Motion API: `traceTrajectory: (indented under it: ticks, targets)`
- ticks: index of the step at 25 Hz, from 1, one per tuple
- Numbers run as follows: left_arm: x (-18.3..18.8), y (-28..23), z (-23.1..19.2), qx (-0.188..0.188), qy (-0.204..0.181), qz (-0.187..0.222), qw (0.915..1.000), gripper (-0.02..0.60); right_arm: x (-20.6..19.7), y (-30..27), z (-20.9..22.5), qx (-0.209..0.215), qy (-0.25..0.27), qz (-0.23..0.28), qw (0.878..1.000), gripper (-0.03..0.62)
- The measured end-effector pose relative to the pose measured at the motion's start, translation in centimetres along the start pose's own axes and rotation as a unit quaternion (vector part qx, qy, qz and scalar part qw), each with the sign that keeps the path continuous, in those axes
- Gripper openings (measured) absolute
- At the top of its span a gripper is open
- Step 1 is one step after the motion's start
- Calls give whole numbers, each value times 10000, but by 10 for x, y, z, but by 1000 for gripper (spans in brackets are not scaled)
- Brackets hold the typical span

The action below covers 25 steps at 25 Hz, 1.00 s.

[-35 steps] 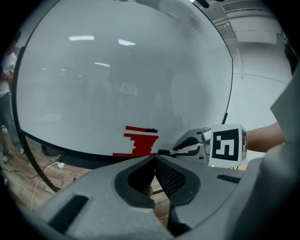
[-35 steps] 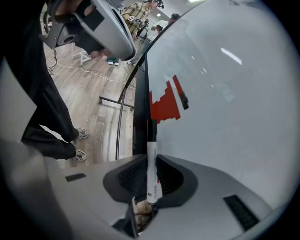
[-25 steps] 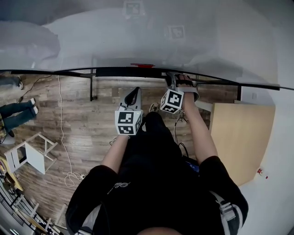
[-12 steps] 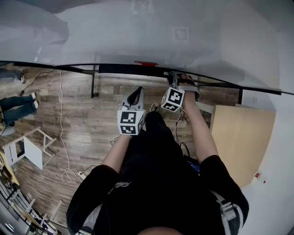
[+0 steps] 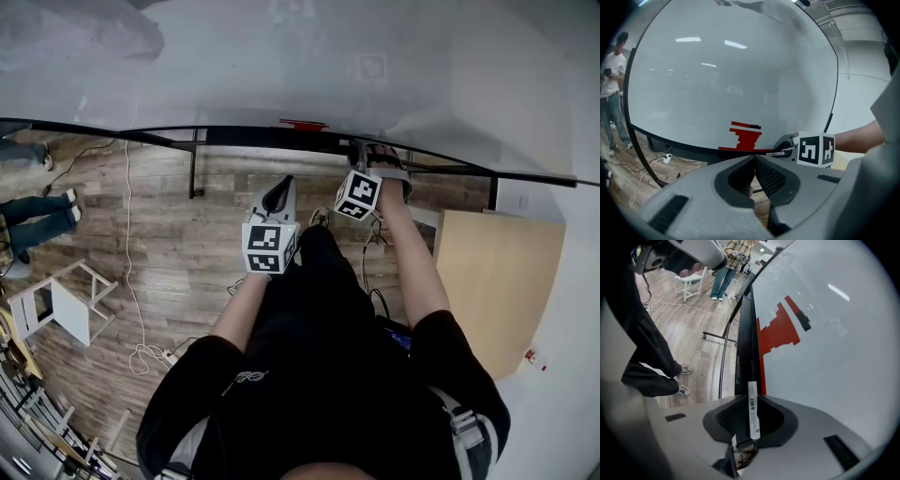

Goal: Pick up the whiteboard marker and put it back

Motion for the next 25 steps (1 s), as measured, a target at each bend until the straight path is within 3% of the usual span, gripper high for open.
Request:
traceTrajectory:
  ticks: [4, 9, 15, 18, 20, 22, 25]
  targets:
    - [-1, 3, 0, -94, -21, 11, 10000, 5, 0, -1, 2, -77, -80, -43, 9999, 61]
    - [4, 11, -1, -305, -112, 70, 9994, 5, 6, 14, 3, -348, -435, -7, 9984, 119]
    - [20, 16, 0, -651, -257, 248, 9972, 5, 23, 65, 10, -936, -1453, 395, 9842, 120]
    - [28, 17, 2, -850, -320, 375, 9952, 5, 38, 103, 14, -1359, -2062, 841, 9654, 104]
    - [32, 17, 5, -948, -337, 449, 9939, 5, 47, 127, 16, -1696, -2450, 1153, 9476, 40]
    - [36, 21, 8, -987, -350, 528, 9931, 5, 57, 150, 16, -1954, -2888, 1533, 9246, 8]
    - [41, 26, 16, -966, -348, 615, 9928, 5, 68, 174, 13, -2011, -3672, 2152, 8823, 2]
Point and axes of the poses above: the fingertips, and each gripper's own axes: y backward along the fingers, z to its right, x out of its top, the point moved 5 cm from there along y, backward along the fingers, and after that the axes turned 7 degrees about z, right-handed, at the moved point
